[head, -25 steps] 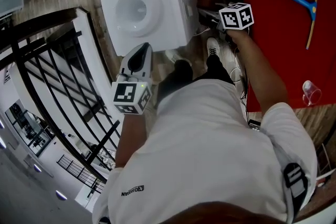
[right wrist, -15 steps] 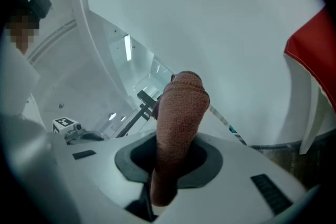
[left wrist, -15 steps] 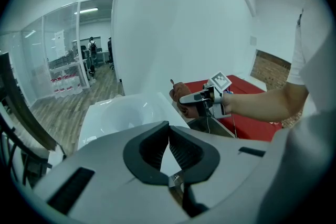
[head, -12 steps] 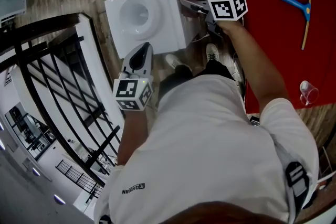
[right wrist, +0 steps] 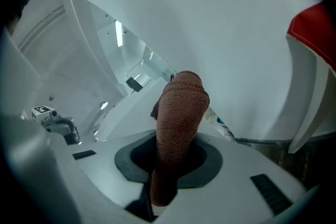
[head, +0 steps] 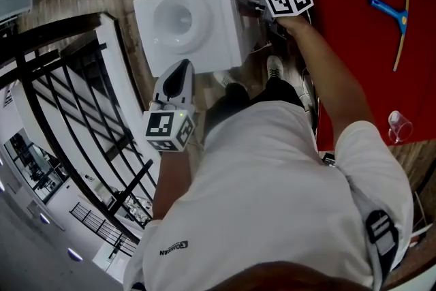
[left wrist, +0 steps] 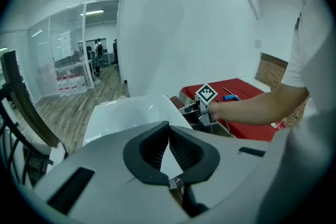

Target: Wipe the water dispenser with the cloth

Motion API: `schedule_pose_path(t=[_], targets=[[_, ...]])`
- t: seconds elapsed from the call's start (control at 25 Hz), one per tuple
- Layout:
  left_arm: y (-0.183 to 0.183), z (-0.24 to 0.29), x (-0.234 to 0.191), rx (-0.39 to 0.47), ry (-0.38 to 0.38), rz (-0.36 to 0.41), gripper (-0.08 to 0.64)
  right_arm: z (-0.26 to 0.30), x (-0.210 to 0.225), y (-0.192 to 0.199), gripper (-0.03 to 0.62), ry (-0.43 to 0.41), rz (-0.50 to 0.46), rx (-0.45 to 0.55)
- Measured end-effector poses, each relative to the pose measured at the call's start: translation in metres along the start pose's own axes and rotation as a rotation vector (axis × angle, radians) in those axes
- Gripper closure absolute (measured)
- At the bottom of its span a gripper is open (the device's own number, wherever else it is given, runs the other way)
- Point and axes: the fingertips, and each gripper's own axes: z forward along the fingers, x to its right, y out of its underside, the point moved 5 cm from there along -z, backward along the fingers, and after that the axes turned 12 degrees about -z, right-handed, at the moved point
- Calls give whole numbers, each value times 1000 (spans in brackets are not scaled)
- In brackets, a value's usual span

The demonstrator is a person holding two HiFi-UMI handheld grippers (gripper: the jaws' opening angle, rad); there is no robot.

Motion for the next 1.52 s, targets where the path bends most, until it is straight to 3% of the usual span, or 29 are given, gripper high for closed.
schedule_pose_path(t=[0.48,0.88,1.16,1.52], targets=[[12,-9,-2,-13,-28,-41,560,44,74,90,520,125,75,-185],[26,-12,-7,-27,-51,-61,560,70,111,136,520,216,253,-236],[28,-17,-5,-26,-55,-60,560,74,120,151,520,262,276,-293],[30,-17,-9,-37,-62,-65,560,53,103,124,520,234,247,-249]])
